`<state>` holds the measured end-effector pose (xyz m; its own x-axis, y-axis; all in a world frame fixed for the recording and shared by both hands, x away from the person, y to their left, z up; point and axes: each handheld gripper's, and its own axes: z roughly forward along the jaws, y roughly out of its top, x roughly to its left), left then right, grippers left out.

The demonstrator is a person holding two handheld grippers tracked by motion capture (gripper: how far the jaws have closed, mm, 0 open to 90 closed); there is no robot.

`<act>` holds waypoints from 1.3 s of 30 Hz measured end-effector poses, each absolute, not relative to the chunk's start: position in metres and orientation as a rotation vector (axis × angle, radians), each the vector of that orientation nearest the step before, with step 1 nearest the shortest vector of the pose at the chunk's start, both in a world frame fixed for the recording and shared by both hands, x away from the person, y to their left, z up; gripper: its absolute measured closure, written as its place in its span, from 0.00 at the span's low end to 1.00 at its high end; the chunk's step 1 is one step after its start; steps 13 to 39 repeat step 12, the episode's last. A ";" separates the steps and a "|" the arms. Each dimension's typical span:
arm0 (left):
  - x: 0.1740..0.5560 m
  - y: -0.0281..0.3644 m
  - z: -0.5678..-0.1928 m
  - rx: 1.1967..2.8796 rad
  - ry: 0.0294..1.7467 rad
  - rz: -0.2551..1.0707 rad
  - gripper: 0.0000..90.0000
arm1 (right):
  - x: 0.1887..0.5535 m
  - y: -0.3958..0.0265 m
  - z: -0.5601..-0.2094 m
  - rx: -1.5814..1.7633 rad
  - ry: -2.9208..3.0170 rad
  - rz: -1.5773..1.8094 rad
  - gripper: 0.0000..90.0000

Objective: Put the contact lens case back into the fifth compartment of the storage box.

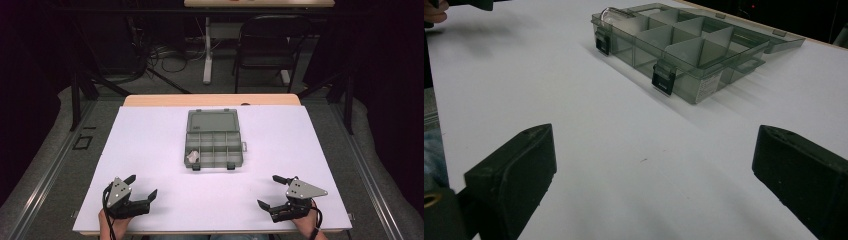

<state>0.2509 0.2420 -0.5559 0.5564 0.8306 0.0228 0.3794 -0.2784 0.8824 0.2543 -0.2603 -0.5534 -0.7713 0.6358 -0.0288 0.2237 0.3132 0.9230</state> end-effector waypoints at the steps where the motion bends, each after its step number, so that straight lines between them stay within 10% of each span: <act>1: 0.250 0.241 -0.557 1.880 0.985 0.623 0.11 | 0.254 -0.260 -0.553 0.767 2.199 1.448 0.04; 39: 0.251 0.240 -0.557 1.872 0.974 0.622 0.11 | 0.254 -0.261 -0.554 0.759 2.201 1.450 0.03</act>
